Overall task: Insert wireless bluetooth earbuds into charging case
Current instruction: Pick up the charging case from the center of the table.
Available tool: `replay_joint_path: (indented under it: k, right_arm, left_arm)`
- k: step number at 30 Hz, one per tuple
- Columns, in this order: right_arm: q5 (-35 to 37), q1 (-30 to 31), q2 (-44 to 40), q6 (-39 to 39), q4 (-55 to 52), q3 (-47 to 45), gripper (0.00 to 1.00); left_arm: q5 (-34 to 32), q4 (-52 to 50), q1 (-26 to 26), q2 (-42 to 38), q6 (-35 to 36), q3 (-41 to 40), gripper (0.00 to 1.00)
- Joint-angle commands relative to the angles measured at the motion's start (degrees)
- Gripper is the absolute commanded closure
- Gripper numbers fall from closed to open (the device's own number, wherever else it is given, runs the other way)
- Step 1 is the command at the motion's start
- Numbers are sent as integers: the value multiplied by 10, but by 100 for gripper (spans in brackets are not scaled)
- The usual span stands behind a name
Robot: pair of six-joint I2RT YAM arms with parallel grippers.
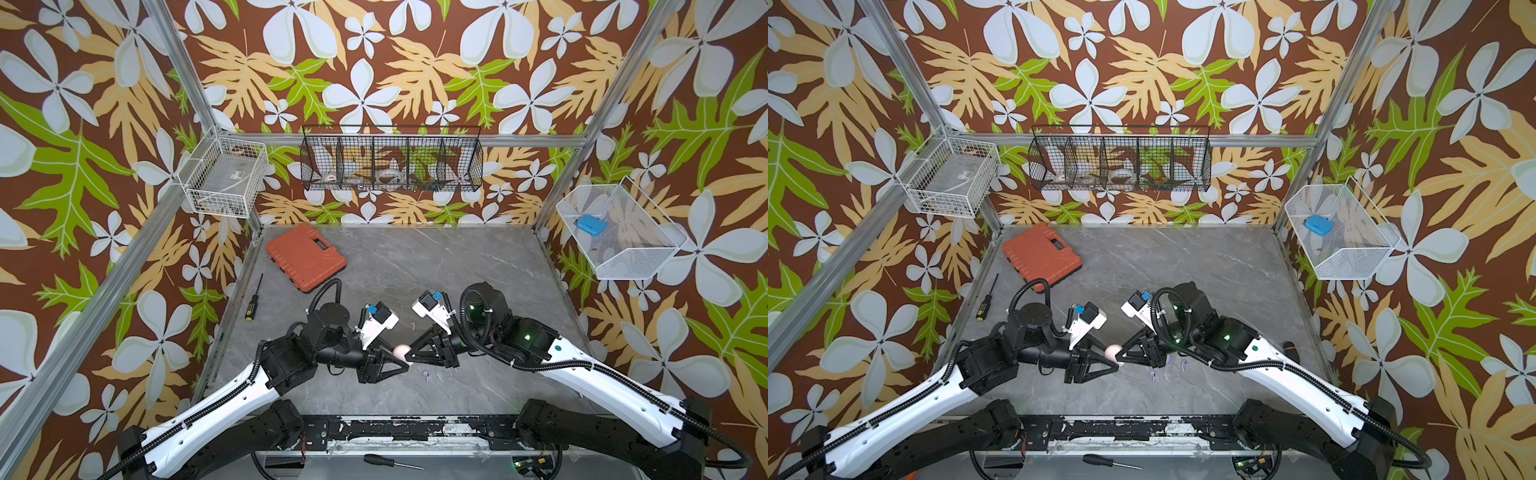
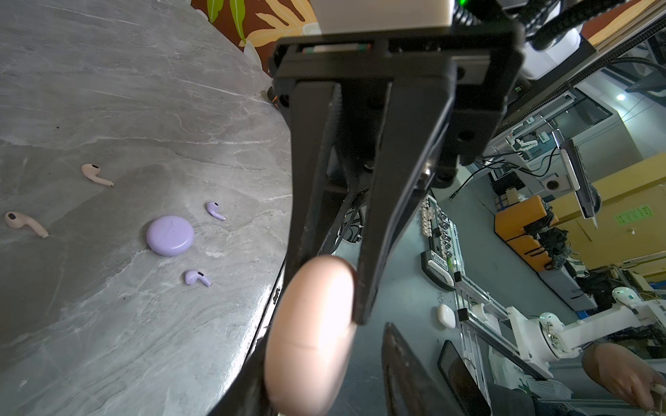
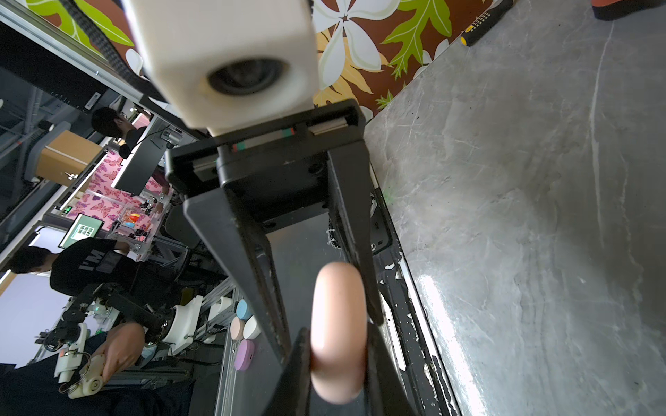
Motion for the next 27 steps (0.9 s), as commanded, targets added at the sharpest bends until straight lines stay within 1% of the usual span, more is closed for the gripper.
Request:
replay_joint_path:
  k: [1,12,15,16,18,19,20,22,23,24,25,27]
  right_arm:
    - [5,0,-1,1,24,1,100]
    - [5,3,-1,2,33,-1,100]
    - [9,4,1,0,29,-1,100]
    - [11,4,2,-3,26,0,99]
    - [13,4,1,-8,21,0,93]
    - [15,5,-1,-10,18,0,89]
    - [19,4,-2,-13,15,1,81]
    - [24,5,-6,-19,8,3,71]
    - [30,4,-10,-24,0,4,63]
    - [37,4,-13,-29,-6,8,56]
    - [47,4,-16,-38,-17,11,48]
    - [85,4,-26,-58,-45,24,35]
  left_arm:
    - [34,33,0,-3,1,0,57]
    - [52,54,1,-12,-11,-8,65]
    - [53,57,2,-13,-11,-8,68]
    - [53,57,1,-13,-11,-8,71]
    - [53,57,2,-12,-11,-7,76]
    - [52,56,2,-12,-9,-6,79]
    - [51,55,3,-11,-8,-5,83]
    - [50,51,6,-11,-5,-3,91]
    - [48,48,7,-11,-3,-2,97]
    - [45,46,7,-11,-1,-1,100]
    - [41,43,8,-12,2,0,100]
    - [24,32,9,-12,11,3,100]
